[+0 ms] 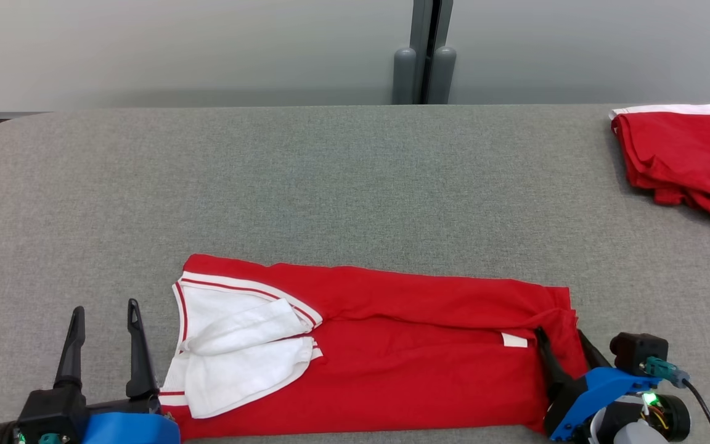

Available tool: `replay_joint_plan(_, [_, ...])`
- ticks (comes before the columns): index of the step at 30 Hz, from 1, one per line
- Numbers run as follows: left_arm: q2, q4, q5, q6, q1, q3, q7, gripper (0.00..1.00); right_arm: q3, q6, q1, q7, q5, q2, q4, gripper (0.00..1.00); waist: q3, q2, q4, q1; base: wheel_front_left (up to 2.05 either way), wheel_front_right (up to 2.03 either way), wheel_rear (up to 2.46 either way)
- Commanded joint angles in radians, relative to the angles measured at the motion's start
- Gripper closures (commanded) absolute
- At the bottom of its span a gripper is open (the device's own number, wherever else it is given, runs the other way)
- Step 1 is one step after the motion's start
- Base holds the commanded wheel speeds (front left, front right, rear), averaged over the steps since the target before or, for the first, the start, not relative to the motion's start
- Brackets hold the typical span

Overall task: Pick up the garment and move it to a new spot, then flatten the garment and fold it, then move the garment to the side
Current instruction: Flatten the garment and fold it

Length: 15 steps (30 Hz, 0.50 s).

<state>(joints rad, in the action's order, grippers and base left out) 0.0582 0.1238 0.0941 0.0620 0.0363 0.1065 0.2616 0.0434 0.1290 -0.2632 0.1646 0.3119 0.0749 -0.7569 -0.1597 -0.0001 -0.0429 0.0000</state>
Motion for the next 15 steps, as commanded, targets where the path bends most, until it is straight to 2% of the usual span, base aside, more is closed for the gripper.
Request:
replay_joint_plan(1, [-0.001, 0.007, -0.01, 0.003, -0.019, -0.001, 0.004, 0.0, 0.032, 0.003, 0.021, -0.027, 0.011, -0.024, -0.036, 0.0, 0.0, 0.0001, -0.001, 0.0, 0.0, 0.0, 0.0])
replay_joint_plan(2, [-0.002, 0.016, -0.016, 0.002, -0.019, -0.002, 0.004, 0.0, 0.043, 0.004, 0.023, -0.03, 0.013, -0.027, -0.044, 0.26, 0.0, 0.0001, -0.001, 0.0, 0.0, 0.0, 0.0])
replay_joint_plan(4, [-0.003, 0.024, -0.024, -0.001, -0.024, -0.001, 0.004, 0.0, 0.067, 0.005, 0.022, -0.036, 0.021, -0.032, -0.055, 1.0, 0.0, 0.0001, 0.0, 0.0, 0.0, 0.0, 0.0])
replay_joint_plan(9, [-0.005, 0.039, -0.031, -0.002, -0.024, 0.004, 0.004, 0.0, 0.069, 0.003, -0.002, 0.004, 0.049, -0.019, -0.052, 1.0, 0.007, 0.0001, 0.009, 0.0, 0.0, 0.0, 0.0])
replay_joint_plan(15, [-0.006, 0.047, -0.034, 0.003, -0.021, 0.021, 0.004, 0.0, -0.011, 0.001, -0.038, 0.049, 0.074, 0.078, -0.039, 1.0, 0.017, 0.0001, 0.024, 0.0, 0.0, 0.0, 0.0])
